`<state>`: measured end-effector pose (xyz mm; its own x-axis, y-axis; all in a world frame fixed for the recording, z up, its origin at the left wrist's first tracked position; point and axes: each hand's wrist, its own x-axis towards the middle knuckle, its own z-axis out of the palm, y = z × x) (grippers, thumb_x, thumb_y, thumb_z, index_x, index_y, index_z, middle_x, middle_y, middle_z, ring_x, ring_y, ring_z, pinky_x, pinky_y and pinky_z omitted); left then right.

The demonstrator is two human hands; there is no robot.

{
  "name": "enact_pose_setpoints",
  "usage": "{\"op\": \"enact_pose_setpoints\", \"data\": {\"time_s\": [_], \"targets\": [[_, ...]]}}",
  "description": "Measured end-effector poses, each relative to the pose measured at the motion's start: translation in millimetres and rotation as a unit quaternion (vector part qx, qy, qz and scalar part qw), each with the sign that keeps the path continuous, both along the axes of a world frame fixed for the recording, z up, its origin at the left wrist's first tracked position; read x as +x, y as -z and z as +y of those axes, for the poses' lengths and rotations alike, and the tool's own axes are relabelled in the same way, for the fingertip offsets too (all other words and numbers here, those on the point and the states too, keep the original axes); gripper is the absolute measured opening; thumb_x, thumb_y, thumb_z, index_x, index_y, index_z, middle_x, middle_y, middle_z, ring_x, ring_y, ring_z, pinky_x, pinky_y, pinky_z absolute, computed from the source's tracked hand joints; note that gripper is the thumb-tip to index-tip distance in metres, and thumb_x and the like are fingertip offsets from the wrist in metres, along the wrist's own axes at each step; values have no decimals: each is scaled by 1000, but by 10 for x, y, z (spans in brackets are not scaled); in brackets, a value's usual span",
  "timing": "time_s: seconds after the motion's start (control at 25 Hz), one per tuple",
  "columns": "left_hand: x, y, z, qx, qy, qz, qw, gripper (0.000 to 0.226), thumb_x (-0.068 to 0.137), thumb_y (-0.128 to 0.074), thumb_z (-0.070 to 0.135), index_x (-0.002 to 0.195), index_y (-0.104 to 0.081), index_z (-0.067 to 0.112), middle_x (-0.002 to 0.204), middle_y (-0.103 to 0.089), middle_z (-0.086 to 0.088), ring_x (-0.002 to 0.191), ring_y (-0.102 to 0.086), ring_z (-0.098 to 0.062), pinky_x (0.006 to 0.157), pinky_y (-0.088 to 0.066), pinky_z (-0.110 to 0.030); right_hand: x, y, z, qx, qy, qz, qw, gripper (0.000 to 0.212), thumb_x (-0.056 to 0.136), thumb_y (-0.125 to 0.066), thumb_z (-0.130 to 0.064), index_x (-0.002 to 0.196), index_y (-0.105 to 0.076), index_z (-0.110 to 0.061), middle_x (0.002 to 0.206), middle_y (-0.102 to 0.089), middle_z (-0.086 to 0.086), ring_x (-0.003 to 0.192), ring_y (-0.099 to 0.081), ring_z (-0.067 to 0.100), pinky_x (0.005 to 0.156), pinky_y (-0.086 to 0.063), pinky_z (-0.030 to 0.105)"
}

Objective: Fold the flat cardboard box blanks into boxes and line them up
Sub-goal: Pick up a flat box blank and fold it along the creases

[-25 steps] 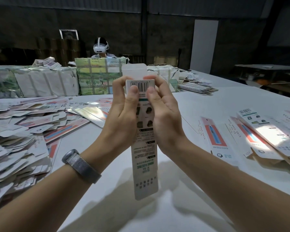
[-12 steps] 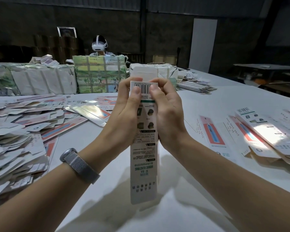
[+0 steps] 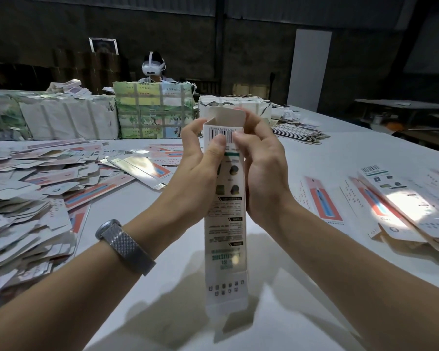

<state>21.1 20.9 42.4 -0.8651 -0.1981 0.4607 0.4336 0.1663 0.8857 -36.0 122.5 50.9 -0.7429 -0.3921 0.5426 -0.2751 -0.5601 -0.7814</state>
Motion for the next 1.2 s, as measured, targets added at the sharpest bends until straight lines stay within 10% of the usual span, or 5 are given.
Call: {"op": "enact_pose_setpoints", "data": {"time_s": [0.4,1.2], "targets": [[8,-7,13,-3,10,-7,1000,8,107,-40,37,107,-33,40,75,-72,13,71,-73,-12,64,-59,-31,34,-44,44,23,6,-3,1000,19,100,-47,-21,93,-59,-8,71,-64,3,64,-62,21,54,-55,30],[-6,19,-16,-86,72,77,991,34,97,-47,35,122,-30,52,82,-71,5,73,-73,-20,64,-57,-32,-133,-56,82,-3,-39,23,999,24,86,-49,-12,86,-73,-13,85,-70,1,73,-65,15,61,-57,32]]}}
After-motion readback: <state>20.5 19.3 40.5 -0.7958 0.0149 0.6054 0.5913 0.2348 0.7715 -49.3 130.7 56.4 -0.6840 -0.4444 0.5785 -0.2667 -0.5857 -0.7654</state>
